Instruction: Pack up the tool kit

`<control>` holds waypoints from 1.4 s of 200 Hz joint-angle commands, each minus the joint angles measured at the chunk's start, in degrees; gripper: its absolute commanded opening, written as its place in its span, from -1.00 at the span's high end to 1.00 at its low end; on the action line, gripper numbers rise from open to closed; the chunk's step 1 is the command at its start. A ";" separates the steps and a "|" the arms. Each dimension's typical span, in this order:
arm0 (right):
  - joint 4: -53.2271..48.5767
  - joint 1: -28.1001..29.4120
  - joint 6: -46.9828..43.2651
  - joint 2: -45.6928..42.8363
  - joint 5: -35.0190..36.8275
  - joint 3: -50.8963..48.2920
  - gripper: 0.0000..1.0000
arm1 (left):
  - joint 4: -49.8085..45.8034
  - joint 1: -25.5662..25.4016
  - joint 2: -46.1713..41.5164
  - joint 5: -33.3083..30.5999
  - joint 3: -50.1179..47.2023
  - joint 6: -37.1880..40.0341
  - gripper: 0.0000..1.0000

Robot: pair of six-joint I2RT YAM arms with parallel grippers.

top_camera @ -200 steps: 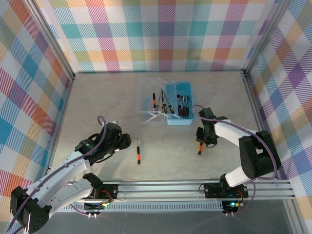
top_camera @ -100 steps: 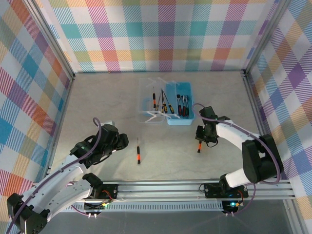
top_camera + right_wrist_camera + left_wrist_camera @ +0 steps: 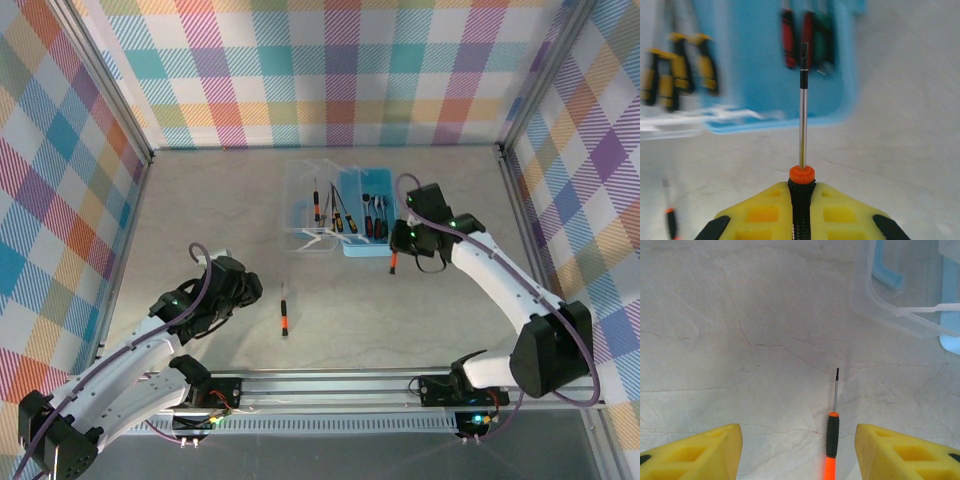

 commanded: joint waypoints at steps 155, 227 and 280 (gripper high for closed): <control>-13.08 9.41 -5.33 48.10 0.10 61.07 0.76 | -6.12 -0.64 -14.03 0.48 -6.02 -9.36 -0.22; -15.23 9.37 -4.30 50.11 0.39 64.05 0.54 | -6.36 -0.64 -13.64 1.41 -5.39 -9.03 -0.27; -15.42 9.37 -4.49 47.14 0.13 65.41 0.44 | -6.57 -0.63 -13.11 2.48 -4.79 -8.66 -0.31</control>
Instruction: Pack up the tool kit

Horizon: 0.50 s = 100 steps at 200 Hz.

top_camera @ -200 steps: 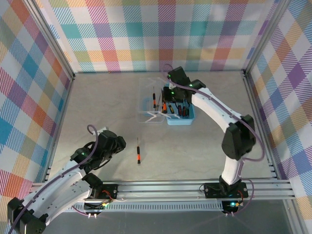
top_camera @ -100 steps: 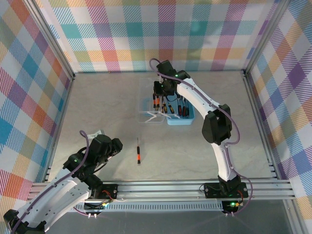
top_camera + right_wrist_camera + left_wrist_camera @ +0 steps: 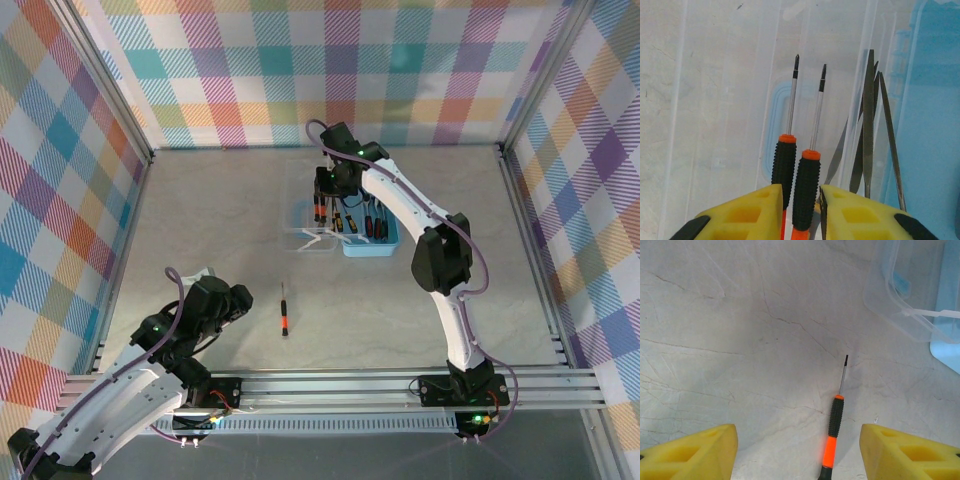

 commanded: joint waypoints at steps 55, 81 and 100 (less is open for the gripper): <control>7.51 0.30 -0.50 -18.55 -0.37 -14.69 0.37 | 2.93 -0.73 6.81 6.30 1.07 2.81 -0.30; 18.00 0.38 0.99 -30.87 0.14 -33.48 0.35 | 5.49 -1.69 14.44 9.28 2.48 4.61 -0.23; 24.39 0.39 2.32 -39.54 3.48 -48.45 0.34 | 5.79 -4.38 20.06 7.62 5.25 5.73 -0.18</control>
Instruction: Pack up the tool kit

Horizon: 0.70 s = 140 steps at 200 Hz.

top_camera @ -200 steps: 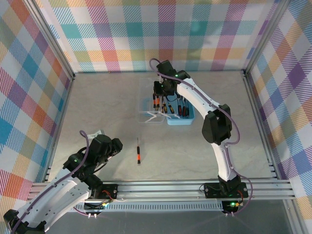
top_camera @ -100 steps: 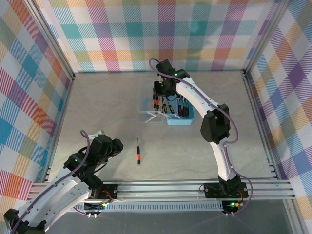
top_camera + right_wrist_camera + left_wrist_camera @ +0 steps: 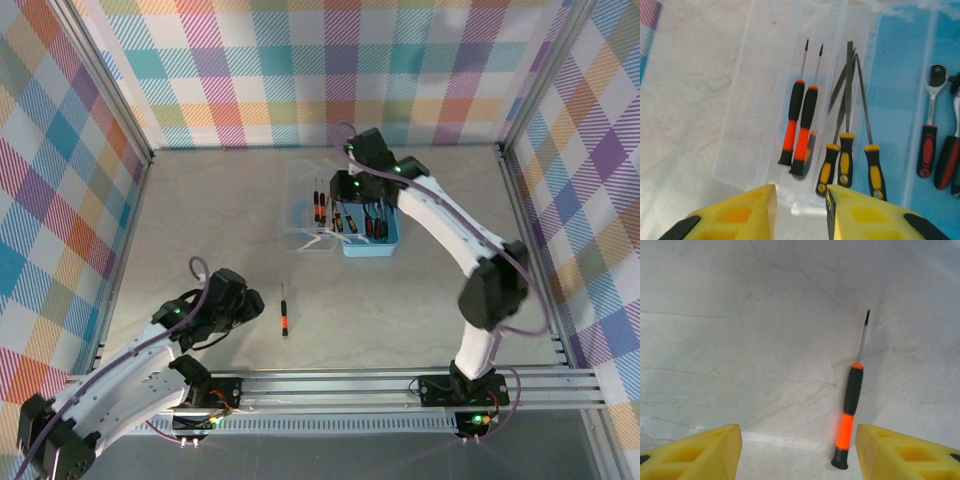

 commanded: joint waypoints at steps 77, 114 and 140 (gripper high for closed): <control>23.60 0.08 1.43 -29.80 5.90 -50.44 0.20 | 3.03 -9.13 29.32 -4.86 15.10 6.18 -0.16; 30.31 0.07 6.68 -40.78 18.50 -63.24 0.11 | 2.71 -9.36 35.49 -5.06 17.79 7.40 -0.08; 29.87 0.01 7.83 -42.43 21.16 -64.47 0.00 | 4.02 -9.35 38.17 -4.15 18.60 8.04 0.12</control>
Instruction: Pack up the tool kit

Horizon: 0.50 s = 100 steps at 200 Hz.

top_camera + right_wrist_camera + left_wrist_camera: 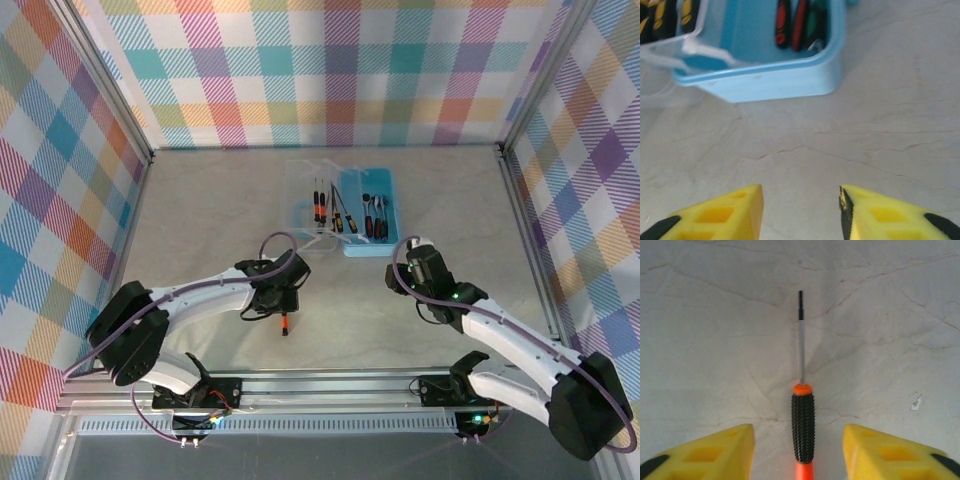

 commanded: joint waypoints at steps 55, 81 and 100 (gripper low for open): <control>2.12 -0.46 4.02 3.37 5.42 2.43 -0.03 | -0.46 -0.59 6.88 0.33 2.55 1.50 0.25; 1.65 -0.49 4.14 2.80 7.07 2.27 -0.03 | -0.02 -0.68 8.65 0.36 1.77 0.93 0.51; 1.99 -0.47 4.18 2.22 7.37 1.95 -0.03 | 0.26 -0.67 7.77 -0.01 0.96 0.67 0.61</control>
